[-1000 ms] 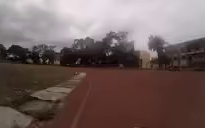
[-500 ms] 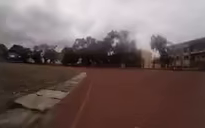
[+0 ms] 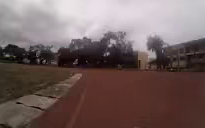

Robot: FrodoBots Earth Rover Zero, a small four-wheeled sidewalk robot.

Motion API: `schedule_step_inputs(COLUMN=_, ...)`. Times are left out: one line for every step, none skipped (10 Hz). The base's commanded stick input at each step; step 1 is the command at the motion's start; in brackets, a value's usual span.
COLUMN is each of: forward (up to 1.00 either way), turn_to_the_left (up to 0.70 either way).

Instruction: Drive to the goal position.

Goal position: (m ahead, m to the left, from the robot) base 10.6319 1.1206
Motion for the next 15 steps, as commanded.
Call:
schedule_step_inputs(forward=1.0, turn_to_the_left=0.0)
schedule_step_inputs(forward=1.0, turn_to_the_left=0.0)
schedule_step_inputs(forward=1.0, turn_to_the_left=0.0)
schedule_step_inputs(forward=1.0, turn_to_the_left=0.0)
schedule_step_inputs(forward=1.0, turn_to_the_left=0.0)
schedule_step_inputs(forward=1.0, turn_to_the_left=0.0)
schedule_step_inputs(forward=1.0, turn_to_the_left=0.0)
schedule_step_inputs(forward=1.0, turn_to_the_left=0.0)
schedule_step_inputs(forward=1.0, turn_to_the_left=0.0)
schedule_step_inputs(forward=1.0, turn_to_the_left=0.0)
schedule_step_inputs(forward=1.0, turn_to_the_left=0.0)
schedule_step_inputs(forward=1.0, turn_to_the_left=0.0)
schedule_step_inputs(forward=1.0, turn_to_the_left=0.0)
schedule_step_inputs(forward=1.0, turn_to_the_left=0.0)
schedule_step_inputs(forward=1.0, turn_to_the_left=0.0)
